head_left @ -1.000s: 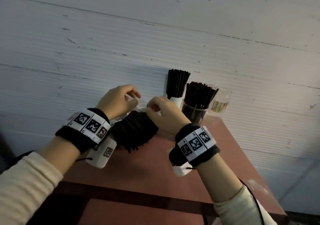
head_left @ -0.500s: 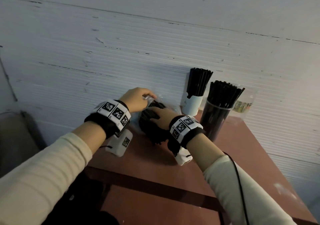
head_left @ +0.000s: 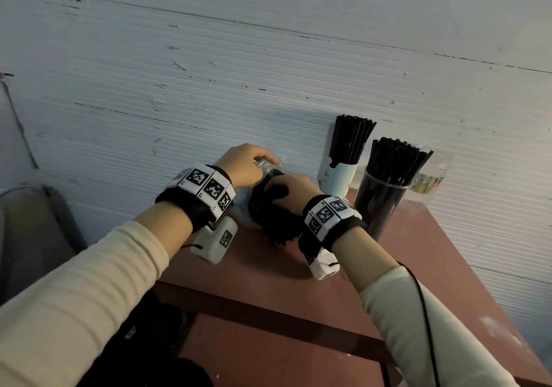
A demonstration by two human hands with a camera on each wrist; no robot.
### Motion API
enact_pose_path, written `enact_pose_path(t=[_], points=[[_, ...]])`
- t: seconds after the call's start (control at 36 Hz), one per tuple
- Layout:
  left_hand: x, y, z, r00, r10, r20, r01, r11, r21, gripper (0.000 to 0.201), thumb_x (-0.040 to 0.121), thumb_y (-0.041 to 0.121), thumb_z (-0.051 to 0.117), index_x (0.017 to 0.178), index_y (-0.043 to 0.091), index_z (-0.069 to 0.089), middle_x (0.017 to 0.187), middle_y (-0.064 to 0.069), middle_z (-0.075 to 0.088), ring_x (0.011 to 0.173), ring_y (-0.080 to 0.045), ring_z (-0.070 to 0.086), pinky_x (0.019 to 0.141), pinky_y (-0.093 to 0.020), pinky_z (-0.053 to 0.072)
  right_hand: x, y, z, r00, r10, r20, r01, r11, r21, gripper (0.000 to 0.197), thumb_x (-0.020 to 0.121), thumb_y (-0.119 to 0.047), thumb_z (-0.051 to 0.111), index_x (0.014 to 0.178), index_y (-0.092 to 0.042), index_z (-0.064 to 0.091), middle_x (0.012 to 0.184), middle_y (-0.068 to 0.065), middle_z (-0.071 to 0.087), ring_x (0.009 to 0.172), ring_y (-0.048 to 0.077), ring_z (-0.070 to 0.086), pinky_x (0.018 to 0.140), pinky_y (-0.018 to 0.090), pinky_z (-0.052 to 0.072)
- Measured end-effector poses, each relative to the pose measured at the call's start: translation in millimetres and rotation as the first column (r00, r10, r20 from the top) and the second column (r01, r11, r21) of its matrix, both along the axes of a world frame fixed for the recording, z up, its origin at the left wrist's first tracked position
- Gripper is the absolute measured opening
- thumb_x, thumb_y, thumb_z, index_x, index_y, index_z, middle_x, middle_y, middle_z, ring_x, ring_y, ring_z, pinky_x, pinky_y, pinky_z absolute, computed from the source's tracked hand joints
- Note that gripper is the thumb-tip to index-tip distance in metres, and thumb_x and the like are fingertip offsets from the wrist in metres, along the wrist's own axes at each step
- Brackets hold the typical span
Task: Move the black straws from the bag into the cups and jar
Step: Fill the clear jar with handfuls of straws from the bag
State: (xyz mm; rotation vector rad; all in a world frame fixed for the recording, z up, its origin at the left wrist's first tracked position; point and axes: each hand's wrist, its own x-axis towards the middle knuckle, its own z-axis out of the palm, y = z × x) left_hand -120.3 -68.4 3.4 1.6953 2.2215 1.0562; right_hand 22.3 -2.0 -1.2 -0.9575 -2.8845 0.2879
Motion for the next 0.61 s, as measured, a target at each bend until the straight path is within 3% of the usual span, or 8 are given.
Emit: enact_pose_path(t=[0.22, 0.33, 0.39, 0.5, 0.56, 0.61], points=[[0, -1, -1, 1.000, -0.013, -0.012, 0.013, 1.000, -0.012, 0.050, 0.085, -0.004, 0.049, 0.116, 0.031, 0.068, 0.134, 0.002, 0.059, 0.121, -0.014, 0.054, 0.087, -0.019, 0.039, 7, 10, -7, 0.988, -0.031, -0.150, 0.019, 0.996, -0.084, 0.038, 0.084, -0.012, 0.063, 0.117, -0.030, 0.066, 0.114, 0.001, 0.066, 0.104, 0.020, 0.061, 0.094, 0.030, 0.050], [5, -4, -4, 0.998, -0.050, -0.030, 0.050, 0.998, -0.025, 0.052, 0.085, -0.004, 0.048, 0.121, 0.028, 0.066, 0.133, 0.001, 0.060, 0.124, -0.016, 0.053, 0.086, -0.020, 0.037, 16, 17, -7, 0.981, -0.033, -0.192, 0.011, 0.993, -0.116, 0.039, 0.082, -0.008, 0.063, 0.115, -0.030, 0.068, 0.101, -0.005, 0.064, 0.083, 0.010, 0.060, 0.063, 0.006, 0.043], [7, -6, -8, 0.998, -0.063, -0.026, 0.062, 0.998, -0.023, 0.049, 0.084, -0.002, 0.050, 0.121, 0.028, 0.065, 0.130, 0.002, 0.061, 0.122, -0.016, 0.053, 0.087, -0.020, 0.037, 23, 20, -7, 0.978, -0.025, -0.206, 0.001, 0.993, -0.115, 0.039, 0.081, -0.009, 0.065, 0.113, -0.031, 0.069, 0.099, -0.005, 0.065, 0.076, 0.007, 0.060, 0.056, 0.002, 0.040], [12, -6, -14, 0.994, -0.036, -0.103, 0.041, 0.998, 0.044, 0.046, 0.079, 0.004, 0.061, 0.120, 0.024, 0.064, 0.127, -0.003, 0.058, 0.117, -0.018, 0.056, 0.089, -0.021, 0.039, 43, 21, -3, 0.980, -0.013, -0.199, -0.007, 0.995, -0.101, 0.040, 0.079, -0.011, 0.068, 0.112, -0.033, 0.070, 0.096, -0.008, 0.063, 0.078, 0.005, 0.058, 0.059, 0.000, 0.036], [18, -7, -15, 0.984, -0.035, -0.172, 0.052, 0.994, 0.092, 0.055, 0.075, 0.007, 0.067, 0.127, 0.021, 0.057, 0.134, -0.006, 0.045, 0.118, -0.021, 0.051, 0.093, -0.023, 0.038, 56, 20, 3, 0.980, 0.004, -0.197, -0.028, 0.993, -0.118, 0.040, 0.078, -0.010, 0.069, 0.112, -0.032, 0.070, 0.098, -0.006, 0.067, 0.072, 0.003, 0.059, 0.063, 0.004, 0.042], [30, -7, -13, 0.967, -0.090, -0.239, 0.122, 0.984, 0.126, 0.064, 0.072, 0.010, 0.071, 0.132, 0.018, 0.051, 0.138, -0.005, 0.040, 0.117, -0.023, 0.051, 0.098, -0.033, 0.043, 71, 16, 10, 0.982, 0.023, -0.188, -0.049, 0.989, -0.137, 0.040, 0.078, -0.008, 0.069, 0.111, -0.031, 0.071, 0.099, -0.002, 0.069, 0.069, 0.008, 0.064, 0.065, 0.012, 0.050]])
